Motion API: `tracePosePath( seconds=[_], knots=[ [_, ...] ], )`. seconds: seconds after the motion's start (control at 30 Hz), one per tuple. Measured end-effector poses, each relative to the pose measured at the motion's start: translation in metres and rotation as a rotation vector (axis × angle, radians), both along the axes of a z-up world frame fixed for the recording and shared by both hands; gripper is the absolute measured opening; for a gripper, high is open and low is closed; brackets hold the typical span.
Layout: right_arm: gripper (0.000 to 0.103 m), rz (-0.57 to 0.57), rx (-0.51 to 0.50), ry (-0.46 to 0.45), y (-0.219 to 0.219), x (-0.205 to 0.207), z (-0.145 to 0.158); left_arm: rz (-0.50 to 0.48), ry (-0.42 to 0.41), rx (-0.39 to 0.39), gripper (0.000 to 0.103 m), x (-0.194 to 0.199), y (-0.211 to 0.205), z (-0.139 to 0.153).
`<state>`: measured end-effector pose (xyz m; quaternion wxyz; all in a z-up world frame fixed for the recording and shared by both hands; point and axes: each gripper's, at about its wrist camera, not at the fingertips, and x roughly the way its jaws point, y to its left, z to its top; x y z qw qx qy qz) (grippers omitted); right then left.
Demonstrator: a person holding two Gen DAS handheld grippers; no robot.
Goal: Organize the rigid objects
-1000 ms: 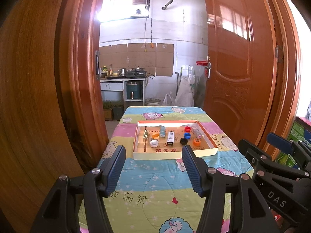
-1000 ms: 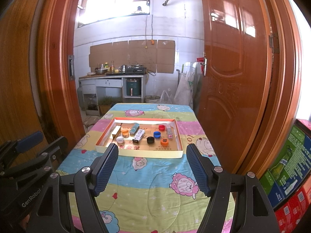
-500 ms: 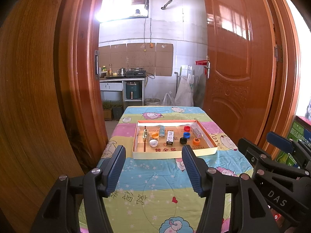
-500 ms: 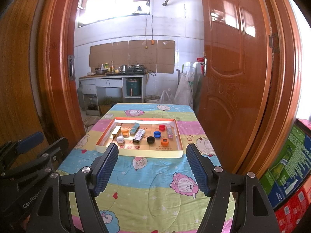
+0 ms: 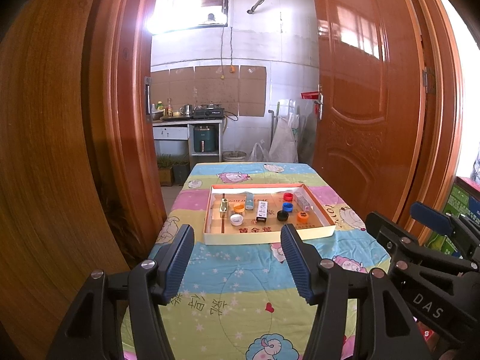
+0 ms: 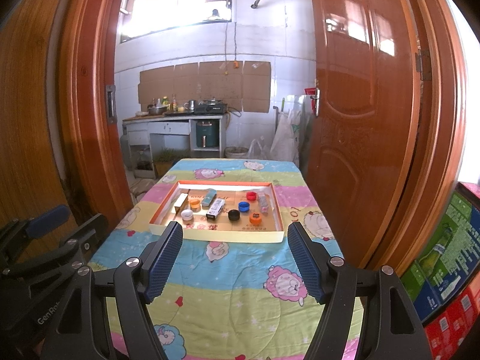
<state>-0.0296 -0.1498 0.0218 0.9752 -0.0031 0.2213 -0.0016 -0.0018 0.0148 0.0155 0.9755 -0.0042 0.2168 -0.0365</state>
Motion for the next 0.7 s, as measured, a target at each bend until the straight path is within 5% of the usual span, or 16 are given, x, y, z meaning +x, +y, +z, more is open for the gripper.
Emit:
tracePosePath(
  seconds=[0.7],
  knots=[
    [0.074,0.008,0.008,0.012,0.0042,0.002,-0.001,-0.017,0.02,0.007,0.06,0.0001,-0.0003,-0.0054]
  ],
)
